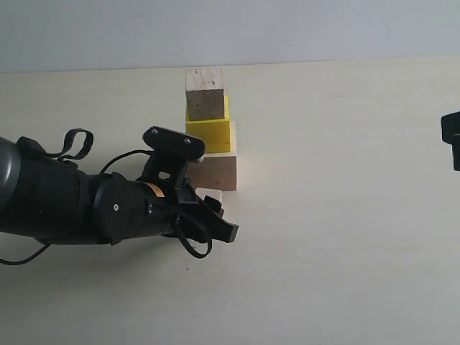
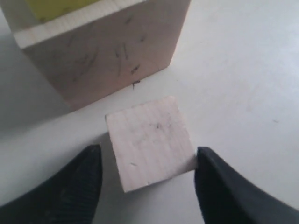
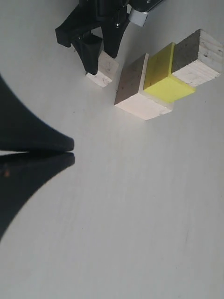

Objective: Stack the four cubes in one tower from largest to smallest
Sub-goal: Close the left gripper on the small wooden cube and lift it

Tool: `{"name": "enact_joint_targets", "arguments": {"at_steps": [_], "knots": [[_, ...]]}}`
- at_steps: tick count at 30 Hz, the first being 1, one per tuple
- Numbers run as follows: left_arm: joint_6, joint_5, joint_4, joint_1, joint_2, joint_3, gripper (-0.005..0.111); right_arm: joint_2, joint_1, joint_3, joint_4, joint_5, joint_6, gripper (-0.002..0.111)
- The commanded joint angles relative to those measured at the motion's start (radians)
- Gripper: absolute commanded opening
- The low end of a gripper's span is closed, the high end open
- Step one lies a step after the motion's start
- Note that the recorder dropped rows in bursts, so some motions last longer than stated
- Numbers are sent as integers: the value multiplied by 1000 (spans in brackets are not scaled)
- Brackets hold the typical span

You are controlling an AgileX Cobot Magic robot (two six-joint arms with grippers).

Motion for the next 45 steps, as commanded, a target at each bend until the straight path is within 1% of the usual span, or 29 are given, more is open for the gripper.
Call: {"name": "enact_joint_targets", "arguments": {"at_steps": [1, 3, 5, 6, 8, 12, 14, 19, 23, 27, 32, 35, 38, 41, 45], "knots": [[-3, -23, 4, 1, -2, -3, 34, -7, -4, 7, 0, -13, 5, 0], [-3, -20, 4, 1, -2, -3, 21, -7, -4, 7, 0, -13, 5, 0], [-3, -7, 4, 1, -2, -3, 12, -7, -4, 7, 0, -13, 5, 0], [-3, 5, 4, 1, -2, -3, 8, -7, -4, 7, 0, -13, 5, 0], [-3, 38, 4, 1, -2, -3, 4, -7, -4, 7, 0, -13, 5, 0], [-3, 132, 2, 1, -2, 0, 4, -7, -4, 7, -6, -13, 5, 0], [-5, 157, -14, 1, -8, 15, 4, -7, -4, 7, -8, -13, 5, 0], [-7, 197, -98, 1, -55, 103, 4, -7, -4, 7, -8, -13, 5, 0], [-7, 271, -154, 1, -128, 171, 4, -7, -4, 7, -8, -13, 5, 0], [-9, 343, -190, 1, -241, 196, 4, -7, -4, 7, -8, -13, 5, 0], [-34, 417, -190, 1, -429, 196, 4, -7, -4, 7, 7, -13, 5, 0], [-80, 461, -183, 3, -543, 186, 4, -7, -4, 7, 18, -13, 5, 0], [-158, 507, -133, 3, -627, 140, 4, -7, -4, 7, 18, -13, 15, 0], [-290, 578, 22, 3, -667, 50, 4, -7, -4, 7, 18, -13, 32, 0], [-595, 719, 429, 3, -664, -82, 3, -7, -4, 7, 18, -13, 32, 0]]}}
